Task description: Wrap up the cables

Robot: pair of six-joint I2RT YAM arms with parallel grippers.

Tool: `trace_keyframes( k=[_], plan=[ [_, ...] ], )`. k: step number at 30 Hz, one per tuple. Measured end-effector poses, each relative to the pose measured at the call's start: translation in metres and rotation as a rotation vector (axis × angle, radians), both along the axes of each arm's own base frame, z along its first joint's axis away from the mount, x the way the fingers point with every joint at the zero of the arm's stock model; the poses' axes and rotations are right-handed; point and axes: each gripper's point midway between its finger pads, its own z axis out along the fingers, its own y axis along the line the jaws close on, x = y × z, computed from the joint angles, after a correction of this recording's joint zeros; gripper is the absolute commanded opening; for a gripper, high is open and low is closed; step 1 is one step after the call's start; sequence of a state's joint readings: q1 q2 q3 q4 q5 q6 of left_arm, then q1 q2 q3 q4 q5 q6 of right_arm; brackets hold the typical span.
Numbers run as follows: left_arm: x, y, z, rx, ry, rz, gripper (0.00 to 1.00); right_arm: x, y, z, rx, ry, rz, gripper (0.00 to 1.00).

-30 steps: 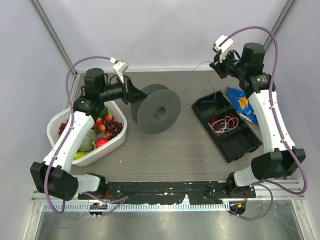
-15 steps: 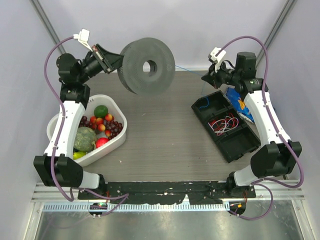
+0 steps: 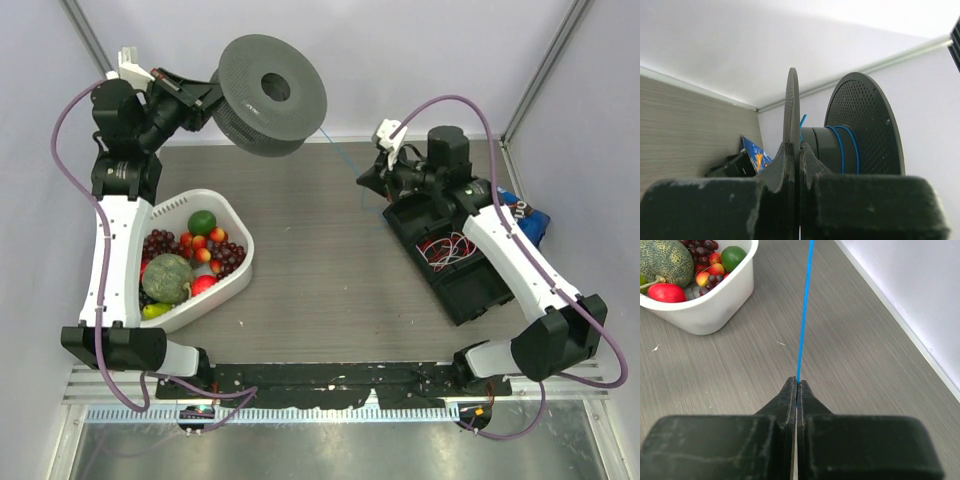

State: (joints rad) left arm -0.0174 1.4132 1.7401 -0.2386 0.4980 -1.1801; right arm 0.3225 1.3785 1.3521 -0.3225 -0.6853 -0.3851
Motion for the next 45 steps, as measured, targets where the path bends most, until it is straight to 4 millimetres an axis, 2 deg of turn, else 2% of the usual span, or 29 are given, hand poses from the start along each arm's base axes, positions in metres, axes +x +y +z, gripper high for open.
trace_keyframes(
  k=[4,8,12,15,18,21,26,28,32,37,42,45],
  plan=[
    [0.006,0.011,-0.006,0.014,0.061,0.11,0.0,-0.012,0.026,-0.002,-0.009,0.0,0.02,0.01],
    [0.003,-0.001,-0.002,0.136,0.033,0.209,0.0,-0.033,0.054,-0.008,-0.05,0.005,0.057,0.01],
    [-0.004,-0.017,0.002,0.253,-0.015,0.262,0.0,-0.064,0.082,-0.011,-0.114,0.003,0.121,0.01],
    [-0.001,-0.015,-0.01,0.348,-0.002,0.315,0.0,-0.081,0.098,-0.003,-0.148,-0.026,0.164,0.01],
    [0.007,-0.019,-0.029,0.452,0.017,0.345,0.0,-0.091,0.11,0.015,-0.171,-0.064,0.198,0.01],
    [0.013,-0.027,-0.06,0.566,0.048,0.345,0.0,-0.088,0.112,0.038,-0.183,-0.112,0.199,0.01],
    [0.011,-0.048,-0.133,0.733,0.128,0.258,0.0,-0.075,0.11,0.068,-0.209,-0.205,0.173,0.01],
    [0.007,-0.056,-0.16,0.778,0.159,0.209,0.0,-0.07,0.107,0.07,-0.234,-0.234,0.158,0.01],
    [-0.005,-0.079,-0.187,0.838,0.149,0.111,0.0,-0.059,0.104,0.06,-0.301,-0.262,0.142,0.01],
    [-0.023,-0.1,-0.199,0.894,0.078,0.007,0.0,-0.044,0.099,0.055,-0.345,-0.283,0.115,0.01],
    [-0.046,-0.112,-0.186,0.904,-0.064,-0.081,0.0,-0.026,0.086,0.058,-0.366,-0.299,0.076,0.01],
    [-0.055,-0.116,-0.179,0.898,-0.159,-0.124,0.0,-0.025,0.081,0.059,-0.359,-0.29,0.095,0.01]
  ],
)
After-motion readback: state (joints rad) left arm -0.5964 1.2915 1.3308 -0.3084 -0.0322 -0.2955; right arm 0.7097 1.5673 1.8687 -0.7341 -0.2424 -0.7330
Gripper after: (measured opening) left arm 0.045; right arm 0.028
